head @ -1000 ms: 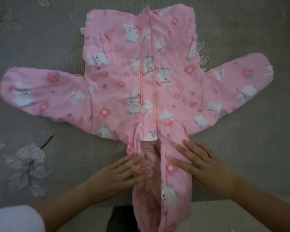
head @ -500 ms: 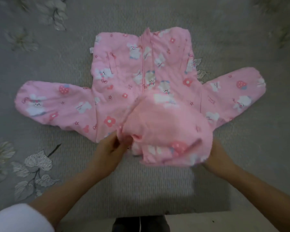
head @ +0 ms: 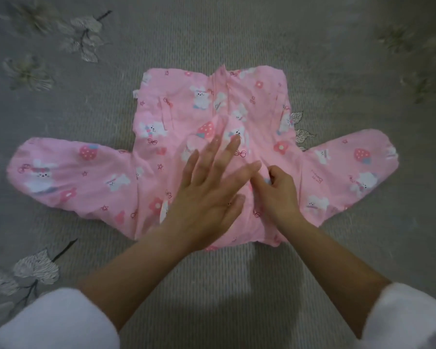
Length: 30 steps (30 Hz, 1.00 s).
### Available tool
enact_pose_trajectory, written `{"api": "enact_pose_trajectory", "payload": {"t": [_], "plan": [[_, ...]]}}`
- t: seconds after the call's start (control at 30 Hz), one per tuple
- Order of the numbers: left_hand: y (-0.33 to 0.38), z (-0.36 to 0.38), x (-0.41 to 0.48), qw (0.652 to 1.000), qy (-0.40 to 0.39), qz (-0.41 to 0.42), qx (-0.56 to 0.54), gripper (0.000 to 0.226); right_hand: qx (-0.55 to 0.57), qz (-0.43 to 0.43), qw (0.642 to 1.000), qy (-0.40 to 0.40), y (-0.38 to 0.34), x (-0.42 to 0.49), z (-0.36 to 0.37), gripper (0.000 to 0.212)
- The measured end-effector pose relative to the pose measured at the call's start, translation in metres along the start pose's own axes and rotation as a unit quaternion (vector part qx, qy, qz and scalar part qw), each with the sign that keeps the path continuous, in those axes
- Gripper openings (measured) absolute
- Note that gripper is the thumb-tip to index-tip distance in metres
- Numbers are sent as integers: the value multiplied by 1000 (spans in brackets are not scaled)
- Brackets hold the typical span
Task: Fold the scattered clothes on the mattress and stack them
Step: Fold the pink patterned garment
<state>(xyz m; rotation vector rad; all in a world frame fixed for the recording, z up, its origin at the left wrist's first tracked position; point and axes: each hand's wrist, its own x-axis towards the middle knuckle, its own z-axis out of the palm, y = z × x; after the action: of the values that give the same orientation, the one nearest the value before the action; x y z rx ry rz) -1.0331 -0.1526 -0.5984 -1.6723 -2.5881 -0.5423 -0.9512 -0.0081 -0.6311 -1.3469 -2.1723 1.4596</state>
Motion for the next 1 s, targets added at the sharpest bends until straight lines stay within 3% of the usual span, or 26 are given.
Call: {"api": "enact_pose_trajectory", "payload": {"t": [0.17,0.3,0.4,0.5,0.57,0.67,0.73,0.8,0.9,1.0], "plan": [[-26,41,27,989,-108,-27,98,68,32,33,998,35,15,9,-28,16],[-39,68,40,978,-176,-81,78,80,47,59,989,131,38,15,-65,14],[-37,83,41,973,-187,-120,63,83,47,121,966,224,58,14,-91,5],[-30,92,41,967,-201,-147,44,81,83,219,922,307,83,19,-112,20],[-29,94,44,964,-212,-156,37,81,154,283,898,298,91,26,-119,38],[-31,94,47,954,-252,-160,28,81,280,307,877,242,89,41,-120,28],[-32,92,48,951,-266,-160,14,80,374,300,848,226,74,50,-121,31],[-33,91,50,949,-271,-159,-4,79,382,251,851,256,55,53,-121,29],[-36,90,50,948,-276,-155,-16,79,241,97,916,307,15,48,-106,10],[-37,91,50,950,-271,-150,-22,80,96,-69,971,208,-13,51,-68,23]]}}
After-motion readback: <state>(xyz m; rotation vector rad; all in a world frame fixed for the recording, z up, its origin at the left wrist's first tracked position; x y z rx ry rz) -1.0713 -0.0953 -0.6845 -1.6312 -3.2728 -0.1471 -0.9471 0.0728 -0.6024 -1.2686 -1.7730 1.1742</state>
